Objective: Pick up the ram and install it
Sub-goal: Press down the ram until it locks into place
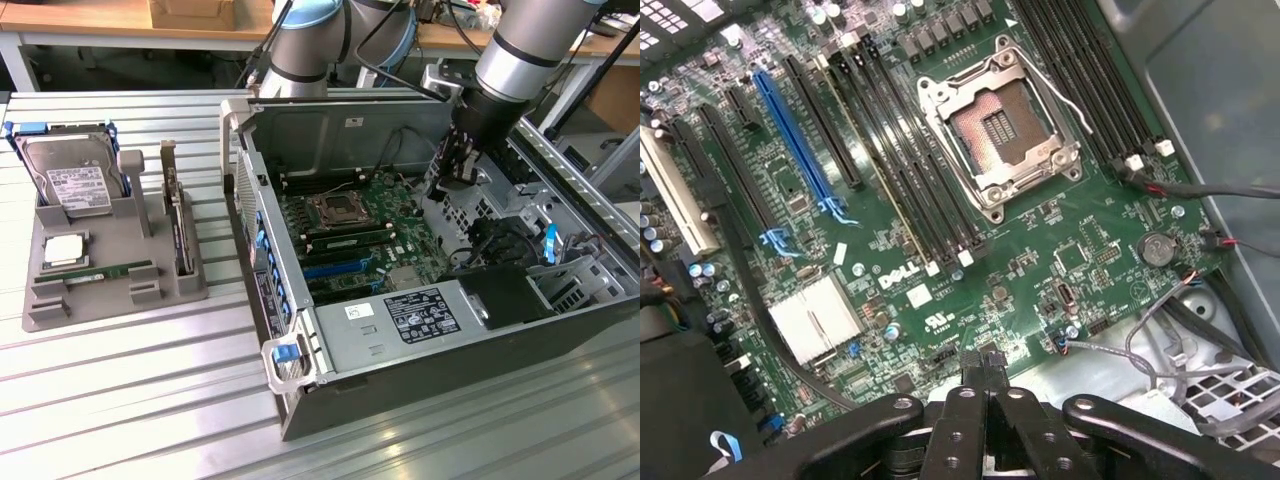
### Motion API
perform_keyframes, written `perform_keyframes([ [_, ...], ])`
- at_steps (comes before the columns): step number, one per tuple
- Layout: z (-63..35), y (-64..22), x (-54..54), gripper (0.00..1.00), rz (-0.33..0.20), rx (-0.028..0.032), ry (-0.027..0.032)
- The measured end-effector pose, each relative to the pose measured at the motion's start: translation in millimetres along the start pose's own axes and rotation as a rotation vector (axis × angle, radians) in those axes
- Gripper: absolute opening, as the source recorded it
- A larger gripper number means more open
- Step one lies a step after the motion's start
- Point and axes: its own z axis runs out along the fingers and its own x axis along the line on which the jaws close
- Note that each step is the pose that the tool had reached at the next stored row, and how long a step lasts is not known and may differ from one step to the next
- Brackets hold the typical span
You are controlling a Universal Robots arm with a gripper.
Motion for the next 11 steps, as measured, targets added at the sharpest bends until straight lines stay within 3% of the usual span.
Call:
perform_keyframes([
  [11,0.0,0.0,0.0,0.11,0.056,-0.0003,-0.0027],
])
